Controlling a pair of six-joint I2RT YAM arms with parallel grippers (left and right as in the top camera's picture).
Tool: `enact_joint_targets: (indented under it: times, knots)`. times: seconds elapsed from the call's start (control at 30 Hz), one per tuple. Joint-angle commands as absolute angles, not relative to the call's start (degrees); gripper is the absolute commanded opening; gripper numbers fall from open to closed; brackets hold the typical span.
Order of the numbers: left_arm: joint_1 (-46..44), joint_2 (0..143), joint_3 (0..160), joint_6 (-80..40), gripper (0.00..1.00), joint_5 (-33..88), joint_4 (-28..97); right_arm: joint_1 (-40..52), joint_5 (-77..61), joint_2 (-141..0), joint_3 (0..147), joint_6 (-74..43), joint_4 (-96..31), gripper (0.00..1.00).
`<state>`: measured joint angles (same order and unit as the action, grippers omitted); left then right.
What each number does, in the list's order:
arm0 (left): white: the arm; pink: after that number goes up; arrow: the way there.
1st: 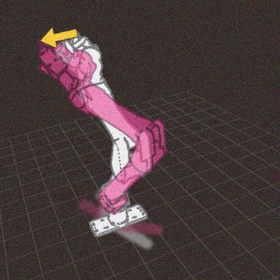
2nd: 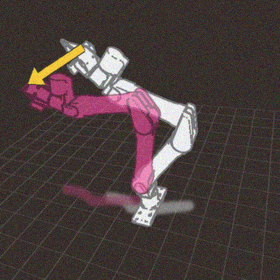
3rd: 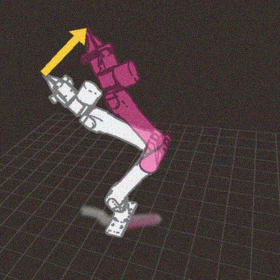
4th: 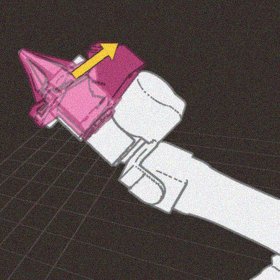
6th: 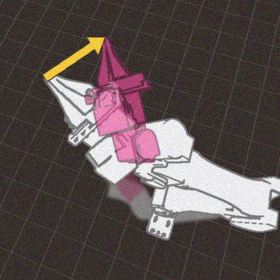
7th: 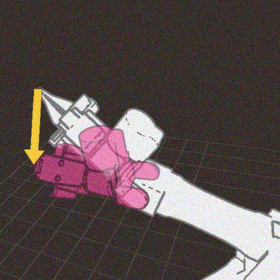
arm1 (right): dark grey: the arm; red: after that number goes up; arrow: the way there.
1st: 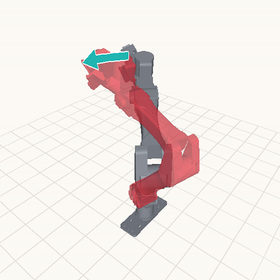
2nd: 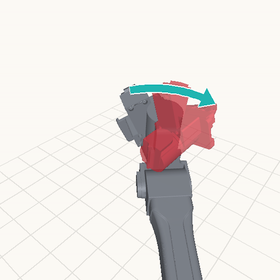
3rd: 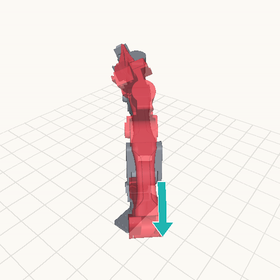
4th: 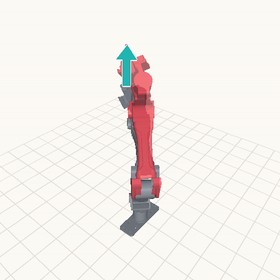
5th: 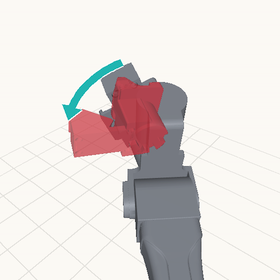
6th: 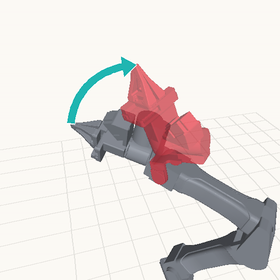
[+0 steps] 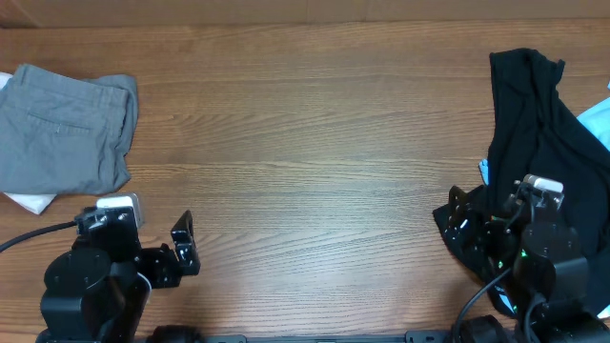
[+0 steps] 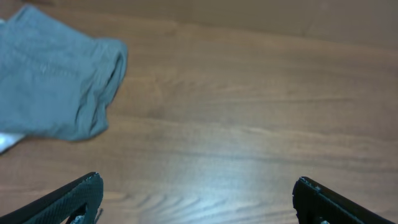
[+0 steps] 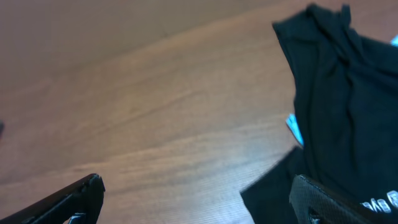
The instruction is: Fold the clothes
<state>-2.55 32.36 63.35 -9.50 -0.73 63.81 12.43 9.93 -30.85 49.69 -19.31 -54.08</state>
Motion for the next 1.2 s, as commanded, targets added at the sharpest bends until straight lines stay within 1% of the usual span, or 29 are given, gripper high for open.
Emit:
enact_joint_targets:
  times: [0.0,0.23,0.47,0.67,0.77,0.87,1.07,1.17]
  knots:
    - [-2.8,31.8,62.8,-9.7,1.00,-1.9,66.0,12.6,11.1,-30.7,49.2,-19.6,-55.4,1.00]
    - [-2.8,31.8,62.8,-9.6,1.00,-1.9,72.2,12.6,11.1,-30.7,49.2,-19.6,-58.0,1.00]
    - [-2.8,31.8,62.8,-9.7,1.00,-1.9,73.6,12.6,11.1,-30.6,49.2,-19.6,-58.9,1.00]
    - [-2.8,31.8,62.8,-9.7,1.00,-1.9,73.6,10.7,11.6,-23.7,46.0,-19.2,-57.7,1.00]
    - [-2.8,31.8,62.8,-9.7,1.00,-1.9,73.6,9.6,10.2,-18.0,40.4,-15.8,-51.8,1.00]
    - [-2.8,31.8,62.8,-9.7,1.00,-1.9,73.6,9.5,8.3,-11.3,32.4,-11.9,-43.3,1.00]
    - [-2.8,31.8,62.8,-9.6,1.00,-1.9,73.6,9.1,7.9,-1.8,18.0,-11.2,-27.4,1.00]
    - [-2.8,31.8,62.8,-9.7,1.00,-1.9,73.6,8.5,7.8,-0.2,11.8,-10.4,-18.3,1.00]
